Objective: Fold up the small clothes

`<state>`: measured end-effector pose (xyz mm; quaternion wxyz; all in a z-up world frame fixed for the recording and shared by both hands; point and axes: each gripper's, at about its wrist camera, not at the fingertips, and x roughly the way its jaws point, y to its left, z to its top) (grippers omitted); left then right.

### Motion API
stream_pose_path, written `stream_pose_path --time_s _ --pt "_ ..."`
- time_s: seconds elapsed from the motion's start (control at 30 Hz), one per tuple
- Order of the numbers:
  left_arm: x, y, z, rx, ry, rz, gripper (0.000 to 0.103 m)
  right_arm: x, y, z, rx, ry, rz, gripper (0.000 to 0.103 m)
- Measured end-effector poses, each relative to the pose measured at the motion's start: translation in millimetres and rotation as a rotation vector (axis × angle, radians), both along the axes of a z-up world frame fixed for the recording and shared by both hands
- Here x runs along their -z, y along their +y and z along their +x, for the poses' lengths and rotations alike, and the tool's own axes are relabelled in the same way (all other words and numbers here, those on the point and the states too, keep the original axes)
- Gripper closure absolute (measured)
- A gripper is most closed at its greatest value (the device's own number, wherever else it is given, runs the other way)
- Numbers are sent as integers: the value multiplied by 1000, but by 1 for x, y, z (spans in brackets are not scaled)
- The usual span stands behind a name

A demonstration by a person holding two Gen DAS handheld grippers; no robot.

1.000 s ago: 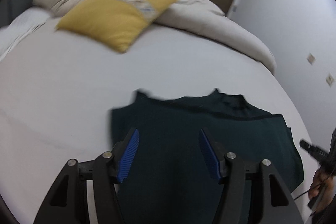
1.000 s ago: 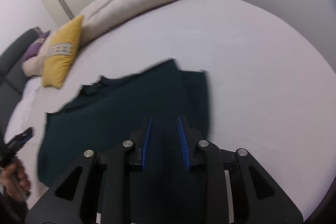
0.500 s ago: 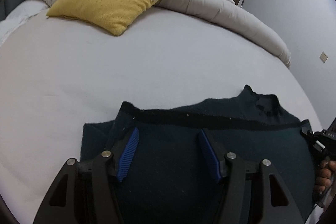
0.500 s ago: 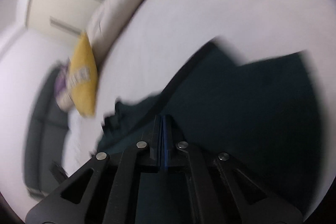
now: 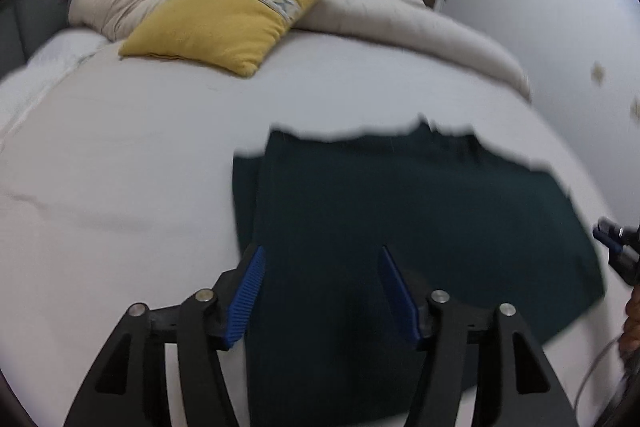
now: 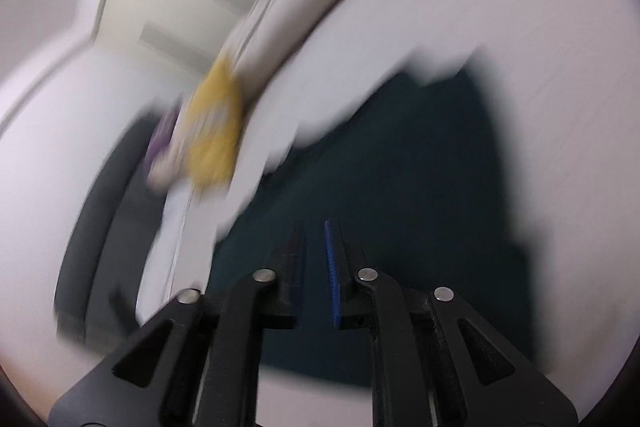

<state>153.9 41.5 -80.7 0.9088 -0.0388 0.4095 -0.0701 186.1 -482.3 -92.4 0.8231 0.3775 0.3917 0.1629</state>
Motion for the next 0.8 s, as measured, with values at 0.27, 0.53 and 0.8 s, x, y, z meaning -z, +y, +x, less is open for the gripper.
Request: stream_pose_path --time_s 0.27,0.53,0.8 --pt "40 9 -9 -43 107 23 34 38 -14 -30 107 96 -31 92" --pt "41 11 -8 -36 104 12 33 -6 -45 -74 323 102 -193 83" --pt "33 22 -13 -31 107 -36 34 -51 80 -38 82 -22 -228 45"
